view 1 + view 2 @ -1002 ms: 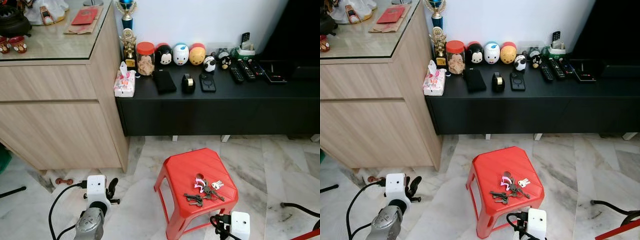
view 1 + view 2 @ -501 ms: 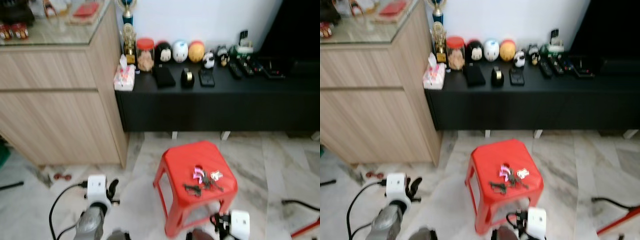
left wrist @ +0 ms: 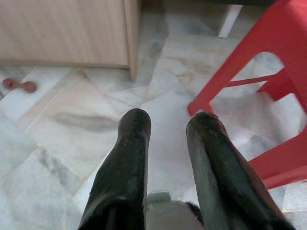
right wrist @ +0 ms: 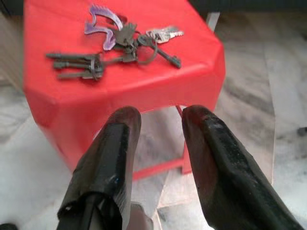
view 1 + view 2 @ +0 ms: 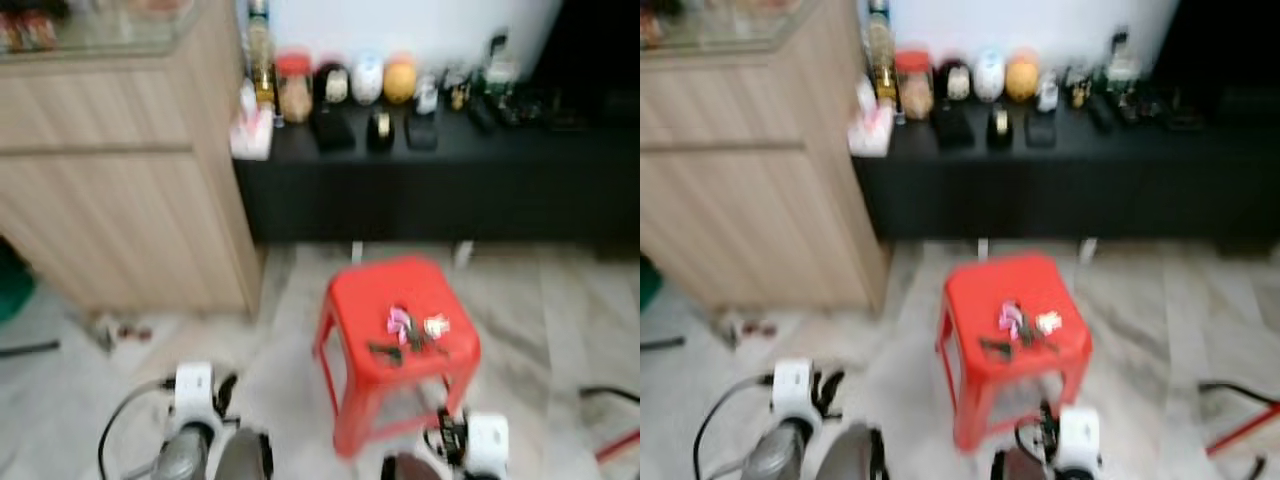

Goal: Hang keys on a hook

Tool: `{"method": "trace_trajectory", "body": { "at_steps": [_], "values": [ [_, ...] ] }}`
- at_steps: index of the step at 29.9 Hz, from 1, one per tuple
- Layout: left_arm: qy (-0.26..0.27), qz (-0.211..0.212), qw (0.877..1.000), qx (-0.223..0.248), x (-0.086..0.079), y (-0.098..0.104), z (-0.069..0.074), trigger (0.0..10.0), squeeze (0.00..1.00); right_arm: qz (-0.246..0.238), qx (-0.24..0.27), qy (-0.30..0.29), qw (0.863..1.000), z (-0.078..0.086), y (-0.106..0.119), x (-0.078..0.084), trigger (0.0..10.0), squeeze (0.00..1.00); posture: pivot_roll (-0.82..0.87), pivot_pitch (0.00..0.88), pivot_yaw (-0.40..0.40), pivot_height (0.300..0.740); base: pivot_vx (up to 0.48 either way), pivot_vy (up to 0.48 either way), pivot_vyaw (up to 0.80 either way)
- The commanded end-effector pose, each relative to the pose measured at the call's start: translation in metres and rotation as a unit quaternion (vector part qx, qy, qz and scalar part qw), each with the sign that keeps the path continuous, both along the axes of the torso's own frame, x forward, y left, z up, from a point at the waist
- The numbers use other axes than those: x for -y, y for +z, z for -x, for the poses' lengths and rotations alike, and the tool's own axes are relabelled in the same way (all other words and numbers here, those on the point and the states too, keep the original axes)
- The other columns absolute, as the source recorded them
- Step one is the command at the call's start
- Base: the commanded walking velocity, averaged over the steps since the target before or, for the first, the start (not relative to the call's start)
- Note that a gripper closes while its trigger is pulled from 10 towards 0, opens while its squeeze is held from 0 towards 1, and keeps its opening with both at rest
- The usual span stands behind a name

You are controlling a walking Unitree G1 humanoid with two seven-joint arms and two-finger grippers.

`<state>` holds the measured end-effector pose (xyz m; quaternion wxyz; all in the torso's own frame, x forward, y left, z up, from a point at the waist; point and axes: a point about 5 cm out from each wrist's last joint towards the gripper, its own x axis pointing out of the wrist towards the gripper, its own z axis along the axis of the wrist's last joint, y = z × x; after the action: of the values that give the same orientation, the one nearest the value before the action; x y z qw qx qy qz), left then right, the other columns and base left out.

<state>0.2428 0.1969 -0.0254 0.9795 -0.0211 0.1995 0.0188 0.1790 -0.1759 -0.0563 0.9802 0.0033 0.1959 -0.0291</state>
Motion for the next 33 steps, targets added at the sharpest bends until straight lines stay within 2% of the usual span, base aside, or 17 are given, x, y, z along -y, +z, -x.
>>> {"method": "trace_trajectory", "body": {
  "at_steps": [1,8,9,10,12,13,19,26,28,29,30,33],
  "values": [
    [0.002,0.003,1.000,0.006,0.000,0.002,-0.003,10.0,0.00,-0.003,-0.005,-0.006,1.000,0.006,-0.002,0.000,10.0,0.00,-0.06,0.096,-0.025,0.639,0.000,0.000,0.00],
    [0.001,0.004,1.000,0.006,0.001,0.002,-0.002,10.0,0.00,-0.006,0.007,-0.013,1.000,0.006,-0.001,0.000,10.0,0.00,-0.06,0.099,-0.023,0.639,0.000,0.000,0.00],
    [0.000,0.004,1.000,0.005,0.001,0.001,-0.002,10.0,0.00,0.008,0.047,-0.011,0.999,-0.024,0.015,0.002,10.0,0.00,-0.06,0.098,-0.023,0.639,0.000,0.000,0.00],
    [0.000,0.004,1.000,0.004,0.001,0.001,-0.002,10.0,0.00,0.020,0.075,-0.009,0.997,-0.045,0.029,0.004,10.0,0.00,-0.06,0.098,-0.023,0.639,0.000,0.000,0.00],
    [-0.001,0.004,1.000,0.003,0.001,0.001,-0.002,10.0,0.00,-0.004,0.155,-0.030,0.987,-0.103,0.076,0.007,10.0,0.00,-0.06,0.099,-0.023,0.639,0.000,0.000,0.00],
    [-0.001,0.004,1.000,0.002,0.002,0.000,-0.002,10.0,0.00,-0.012,0.163,-0.036,0.986,-0.107,0.081,0.008,10.0,0.00,-0.06,0.100,-0.023,0.639,0.000,0.000,0.00],
    [-0.001,0.003,1.000,0.000,0.002,0.000,-0.002,10.0,0.00,-0.022,0.164,-0.056,0.985,-0.114,0.087,0.012,10.0,0.00,-0.06,0.101,-0.024,0.639,0.000,0.000,0.00],
    [0.001,0.003,1.000,-0.001,0.002,-0.001,-0.001,10.0,0.00,-0.035,0.155,-0.033,0.987,-0.119,0.089,0.008,10.0,0.00,-0.06,0.099,-0.028,0.639,0.000,0.000,0.00],
    [0.001,0.003,1.000,-0.001,0.002,-0.001,-0.001,10.0,0.00,-0.045,0.145,-0.011,0.988,-0.117,0.086,0.003,10.0,0.00,-0.07,0.100,-0.027,0.639,0.000,0.000,0.00],
    [0.001,0.002,1.000,-0.002,0.002,-0.001,-0.001,10.0,0.00,-0.034,0.107,0.045,0.993,-0.109,0.074,-0.006,10.0,0.00,-0.06,0.102,-0.027,0.639,0.000,0.000,0.00],
    [0.002,0.002,1.000,-0.002,0.001,-0.001,-0.001,10.0,0.00,-0.027,0.096,0.058,0.993,-0.106,0.069,-0.008,10.0,0.00,-0.06,0.102,-0.027,0.639,0.000,0.000,0.00],
    [0.002,0.002,1.000,-0.002,0.001,-0.001,-0.001,10.0,0.00,-0.027,0.087,0.054,0.994,-0.102,0.065,-0.007,10.0,0.00,-0.06,0.102,-0.028,0.639,0.000,0.000,0.00]
  ]
}}
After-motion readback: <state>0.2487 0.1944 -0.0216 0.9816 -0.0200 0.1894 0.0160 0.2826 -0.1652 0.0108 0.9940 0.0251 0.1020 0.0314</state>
